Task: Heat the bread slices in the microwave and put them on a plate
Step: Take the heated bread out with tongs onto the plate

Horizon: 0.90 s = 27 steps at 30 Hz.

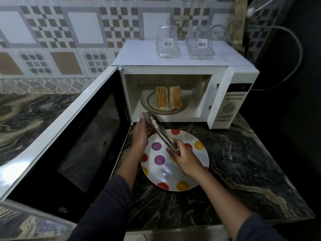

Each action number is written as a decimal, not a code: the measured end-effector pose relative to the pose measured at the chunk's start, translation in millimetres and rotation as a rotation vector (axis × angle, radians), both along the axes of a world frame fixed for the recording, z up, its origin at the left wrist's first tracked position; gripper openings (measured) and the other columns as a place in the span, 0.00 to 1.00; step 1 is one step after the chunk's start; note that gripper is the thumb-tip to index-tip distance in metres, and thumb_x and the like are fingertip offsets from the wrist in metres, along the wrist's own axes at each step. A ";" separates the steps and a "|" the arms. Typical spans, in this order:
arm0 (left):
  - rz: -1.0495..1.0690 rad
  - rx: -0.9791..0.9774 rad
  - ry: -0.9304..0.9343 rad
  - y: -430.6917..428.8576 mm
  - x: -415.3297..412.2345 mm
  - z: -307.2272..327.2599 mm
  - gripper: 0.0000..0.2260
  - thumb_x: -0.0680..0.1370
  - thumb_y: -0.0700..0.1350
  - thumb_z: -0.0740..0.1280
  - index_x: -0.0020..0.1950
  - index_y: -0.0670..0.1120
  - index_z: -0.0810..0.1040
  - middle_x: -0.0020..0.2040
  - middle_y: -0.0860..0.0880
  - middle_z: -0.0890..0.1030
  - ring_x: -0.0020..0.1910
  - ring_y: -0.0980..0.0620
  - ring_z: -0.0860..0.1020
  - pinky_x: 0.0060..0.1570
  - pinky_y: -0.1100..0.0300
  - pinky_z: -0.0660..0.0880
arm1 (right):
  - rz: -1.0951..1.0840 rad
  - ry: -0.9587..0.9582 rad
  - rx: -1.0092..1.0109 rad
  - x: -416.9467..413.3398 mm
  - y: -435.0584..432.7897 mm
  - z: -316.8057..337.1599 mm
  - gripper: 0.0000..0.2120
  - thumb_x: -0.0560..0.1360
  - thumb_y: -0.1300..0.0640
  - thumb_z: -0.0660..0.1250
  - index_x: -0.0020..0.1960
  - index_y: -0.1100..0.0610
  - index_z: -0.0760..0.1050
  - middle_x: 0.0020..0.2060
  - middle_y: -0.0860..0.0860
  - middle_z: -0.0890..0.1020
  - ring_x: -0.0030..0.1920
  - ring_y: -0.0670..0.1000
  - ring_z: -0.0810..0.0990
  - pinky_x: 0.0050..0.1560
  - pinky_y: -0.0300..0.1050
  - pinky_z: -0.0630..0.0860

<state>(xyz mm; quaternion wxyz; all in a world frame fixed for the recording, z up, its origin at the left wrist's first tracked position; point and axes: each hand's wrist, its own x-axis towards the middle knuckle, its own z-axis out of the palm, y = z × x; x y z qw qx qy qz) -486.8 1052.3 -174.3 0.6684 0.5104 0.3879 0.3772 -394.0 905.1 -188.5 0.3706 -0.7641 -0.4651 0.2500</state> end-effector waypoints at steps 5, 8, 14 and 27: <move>0.040 0.415 0.375 -5.1 -34.0 -51.3 0.17 0.82 0.53 0.53 0.54 0.47 0.78 0.53 0.47 0.81 0.51 0.52 0.78 0.51 0.57 0.73 | -0.390 -0.161 -0.047 26.2 17.1 12.5 0.18 0.78 0.45 0.59 0.58 0.58 0.68 0.51 0.60 0.80 0.50 0.62 0.79 0.40 0.47 0.69; 0.036 0.506 0.549 -11.9 -47.1 -71.4 0.15 0.82 0.48 0.54 0.59 0.45 0.76 0.57 0.45 0.79 0.54 0.50 0.76 0.53 0.61 0.68 | -0.509 -0.225 -0.161 44.0 34.7 23.0 0.20 0.78 0.45 0.59 0.61 0.60 0.67 0.57 0.61 0.78 0.55 0.63 0.77 0.45 0.49 0.71; -0.075 0.533 0.790 -10.4 -47.7 -87.4 0.21 0.82 0.50 0.51 0.74 0.46 0.62 0.74 0.46 0.64 0.74 0.50 0.59 0.72 0.57 0.54 | -0.537 -0.279 -0.275 58.2 68.4 37.2 0.21 0.77 0.46 0.61 0.63 0.59 0.66 0.59 0.58 0.77 0.58 0.61 0.76 0.44 0.49 0.69; -0.048 0.621 0.823 -12.3 -48.3 -86.8 0.20 0.82 0.48 0.52 0.73 0.44 0.63 0.74 0.46 0.65 0.75 0.51 0.59 0.71 0.61 0.53 | -0.541 -0.337 -0.354 79.8 98.7 40.4 0.22 0.77 0.45 0.62 0.64 0.59 0.69 0.58 0.58 0.77 0.57 0.60 0.76 0.45 0.48 0.68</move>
